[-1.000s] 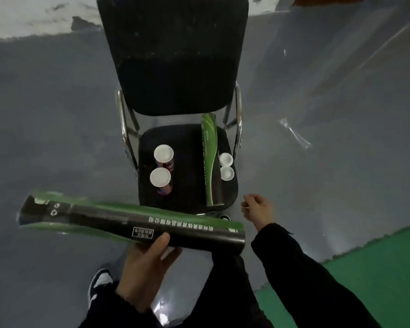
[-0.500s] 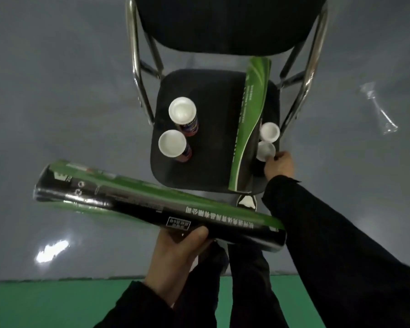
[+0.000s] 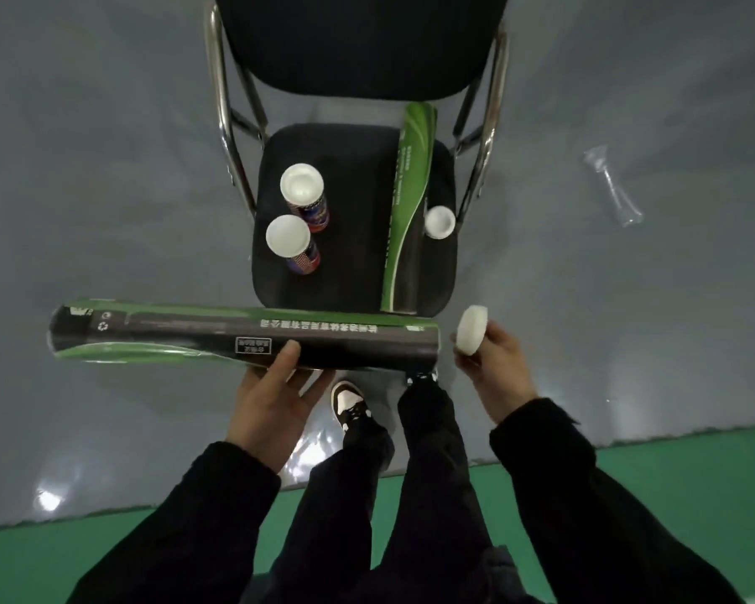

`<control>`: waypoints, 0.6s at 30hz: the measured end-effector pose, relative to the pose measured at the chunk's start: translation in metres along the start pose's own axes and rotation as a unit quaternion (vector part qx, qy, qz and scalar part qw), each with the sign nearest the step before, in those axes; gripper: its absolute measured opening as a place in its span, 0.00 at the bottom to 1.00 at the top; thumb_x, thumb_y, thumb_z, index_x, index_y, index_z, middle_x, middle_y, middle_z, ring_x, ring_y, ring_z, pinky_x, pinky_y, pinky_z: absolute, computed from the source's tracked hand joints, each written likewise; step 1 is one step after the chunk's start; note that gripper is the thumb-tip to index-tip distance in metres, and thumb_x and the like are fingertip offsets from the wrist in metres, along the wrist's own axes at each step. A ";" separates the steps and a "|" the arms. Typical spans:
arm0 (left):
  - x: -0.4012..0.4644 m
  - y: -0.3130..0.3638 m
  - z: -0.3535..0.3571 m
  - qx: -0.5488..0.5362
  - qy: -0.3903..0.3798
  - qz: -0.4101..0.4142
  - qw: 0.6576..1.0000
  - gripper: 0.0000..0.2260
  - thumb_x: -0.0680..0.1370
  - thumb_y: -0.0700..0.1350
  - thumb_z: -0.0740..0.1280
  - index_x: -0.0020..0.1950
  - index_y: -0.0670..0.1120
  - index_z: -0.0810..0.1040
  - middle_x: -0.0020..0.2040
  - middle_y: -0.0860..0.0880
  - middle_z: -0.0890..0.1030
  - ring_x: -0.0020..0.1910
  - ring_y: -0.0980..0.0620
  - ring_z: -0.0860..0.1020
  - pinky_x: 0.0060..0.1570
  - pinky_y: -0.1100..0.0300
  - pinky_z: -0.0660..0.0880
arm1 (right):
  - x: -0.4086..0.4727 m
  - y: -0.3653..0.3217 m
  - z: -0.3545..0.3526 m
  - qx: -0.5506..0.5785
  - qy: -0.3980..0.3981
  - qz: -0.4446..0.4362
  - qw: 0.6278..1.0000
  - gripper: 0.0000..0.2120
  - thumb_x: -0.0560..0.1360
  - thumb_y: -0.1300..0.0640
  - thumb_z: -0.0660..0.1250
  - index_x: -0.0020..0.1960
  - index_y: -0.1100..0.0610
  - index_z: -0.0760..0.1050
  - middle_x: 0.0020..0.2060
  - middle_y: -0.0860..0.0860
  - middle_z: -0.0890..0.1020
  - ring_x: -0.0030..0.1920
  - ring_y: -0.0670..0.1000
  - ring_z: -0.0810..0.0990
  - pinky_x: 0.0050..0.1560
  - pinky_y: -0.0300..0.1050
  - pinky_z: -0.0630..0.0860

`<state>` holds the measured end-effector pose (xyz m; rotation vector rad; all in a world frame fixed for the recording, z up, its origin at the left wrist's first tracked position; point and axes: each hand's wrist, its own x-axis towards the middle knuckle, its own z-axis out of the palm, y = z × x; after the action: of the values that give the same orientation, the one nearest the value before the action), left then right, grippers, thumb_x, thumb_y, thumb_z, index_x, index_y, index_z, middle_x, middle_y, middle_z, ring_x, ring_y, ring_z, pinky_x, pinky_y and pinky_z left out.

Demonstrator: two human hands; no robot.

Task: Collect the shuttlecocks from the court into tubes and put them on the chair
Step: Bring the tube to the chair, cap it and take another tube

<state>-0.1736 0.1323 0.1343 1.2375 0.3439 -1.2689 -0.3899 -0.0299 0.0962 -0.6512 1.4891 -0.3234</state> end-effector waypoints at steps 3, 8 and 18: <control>-0.014 0.008 0.009 -0.013 0.016 0.004 1.000 0.24 0.69 0.49 0.79 0.63 0.48 0.79 0.66 0.41 0.82 0.67 0.42 0.80 0.61 0.46 0.80 | -0.031 -0.005 0.005 -0.021 -0.051 -0.014 0.998 0.08 0.81 0.66 0.62 0.53 0.58 0.79 0.47 0.59 0.82 0.47 0.54 0.80 0.54 0.52 0.77; -0.046 0.022 0.038 -0.019 0.002 0.022 1.000 0.15 0.73 0.47 0.73 0.59 0.47 0.81 0.60 0.42 0.84 0.62 0.43 0.82 0.56 0.49 0.82 | -0.064 -0.039 0.015 -0.065 -0.058 -0.076 0.993 0.08 0.79 0.65 0.68 0.55 0.58 0.82 0.49 0.57 0.86 0.51 0.56 0.84 0.54 0.54 0.82; -0.119 0.069 0.085 -0.058 -0.032 0.101 0.993 0.46 0.66 0.55 0.84 0.77 0.38 0.70 0.69 0.37 0.79 0.68 0.41 0.79 0.60 0.51 0.81 | -0.141 -0.125 0.010 -0.110 -0.129 -0.261 0.950 0.08 0.79 0.66 0.67 0.55 0.55 0.78 0.47 0.50 0.84 0.45 0.42 0.84 0.42 0.36 0.80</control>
<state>-0.1907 0.1107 0.2934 1.1016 0.2355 -1.0967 -0.3677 -0.0453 0.2833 -1.2238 1.0924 -0.4594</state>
